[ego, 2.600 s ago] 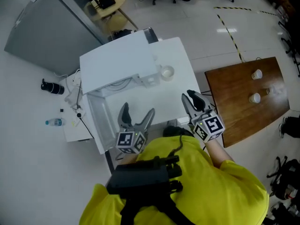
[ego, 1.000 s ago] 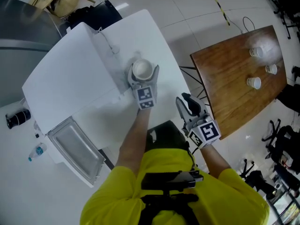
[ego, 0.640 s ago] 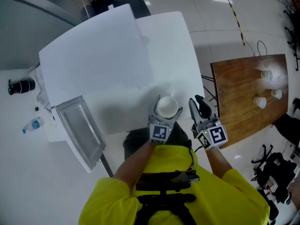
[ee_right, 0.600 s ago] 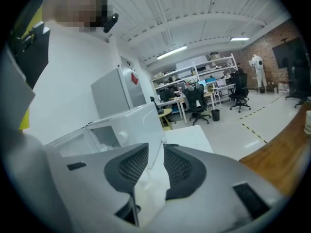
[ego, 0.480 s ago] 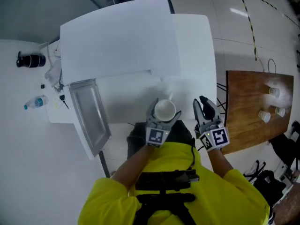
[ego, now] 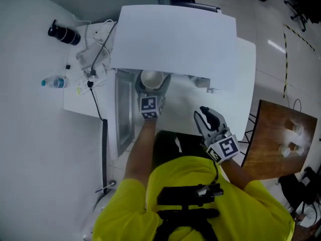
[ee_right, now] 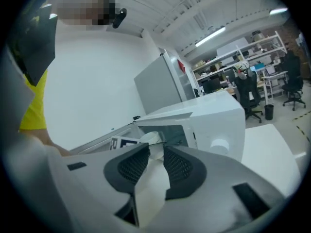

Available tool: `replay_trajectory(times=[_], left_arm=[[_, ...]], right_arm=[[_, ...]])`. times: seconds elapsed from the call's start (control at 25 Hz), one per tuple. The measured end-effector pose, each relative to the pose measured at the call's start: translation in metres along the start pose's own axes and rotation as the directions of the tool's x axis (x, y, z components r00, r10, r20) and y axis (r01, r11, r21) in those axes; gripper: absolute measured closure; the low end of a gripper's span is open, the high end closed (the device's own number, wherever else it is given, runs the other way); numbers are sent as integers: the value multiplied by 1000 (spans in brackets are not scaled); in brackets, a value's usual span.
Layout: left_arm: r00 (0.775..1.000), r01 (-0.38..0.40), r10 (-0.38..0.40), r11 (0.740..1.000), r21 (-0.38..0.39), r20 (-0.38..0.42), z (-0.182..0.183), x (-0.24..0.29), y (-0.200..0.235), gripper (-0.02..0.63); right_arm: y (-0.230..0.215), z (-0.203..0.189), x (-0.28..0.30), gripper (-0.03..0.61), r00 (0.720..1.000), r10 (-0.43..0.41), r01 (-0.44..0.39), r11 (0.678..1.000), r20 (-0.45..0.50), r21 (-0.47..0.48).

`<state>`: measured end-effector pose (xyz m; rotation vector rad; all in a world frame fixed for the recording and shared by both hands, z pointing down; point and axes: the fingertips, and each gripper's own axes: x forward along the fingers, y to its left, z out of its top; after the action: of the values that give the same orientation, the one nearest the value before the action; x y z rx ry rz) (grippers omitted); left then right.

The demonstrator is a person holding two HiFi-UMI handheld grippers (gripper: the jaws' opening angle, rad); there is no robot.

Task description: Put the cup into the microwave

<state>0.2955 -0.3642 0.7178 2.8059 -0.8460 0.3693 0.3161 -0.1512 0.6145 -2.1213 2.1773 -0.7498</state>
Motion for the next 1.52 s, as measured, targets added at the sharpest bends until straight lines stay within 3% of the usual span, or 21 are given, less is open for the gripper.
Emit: replay_trajectory(times=[0.28,0.56,0.76,0.92,1.08,1.12,1.28,1.32,1.4,1.52], left_arm=[[1000,-2,2,1000,12,-2,5,63,33,146],[1000,-20,20,999,37,-11,2,88,48,146],[1000,-15,15,1000,12,5,6,101,54,141],[999,-48,48,999,-26,15,2,74,50,135],[1000,-25,23,993,-119,-19,-10,13,23,159],[999,-19,15,990,-136,-28,-8,-5,15,196],[1000,14,-14,988,-154,3,46,-87,-18,528],[1000,28,-27,987,-156,5,65,-107,-24,579],[999,42,-41,987,-156,11,103,-138,-30,614],[996,83,-75,984,-157,56,158,-170,-29,614]], right_arm=[[-9,-3,8,477,999,-34,33,999,-39,-21],[-13,-4,16,477,998,-39,39,999,-45,-20],[-9,-4,22,477,999,-31,30,999,-44,-25],[-8,2,27,477,999,-38,37,999,-21,-28],[-6,20,30,477,999,-47,47,998,7,-41],[-5,27,29,477,999,-49,50,998,19,-46],[0,69,10,477,994,-74,80,995,82,-66],[1,82,2,506,991,-86,93,993,106,-71],[1,108,-14,526,982,-110,124,989,156,-80],[0,146,-35,526,964,-144,167,982,225,-86]])
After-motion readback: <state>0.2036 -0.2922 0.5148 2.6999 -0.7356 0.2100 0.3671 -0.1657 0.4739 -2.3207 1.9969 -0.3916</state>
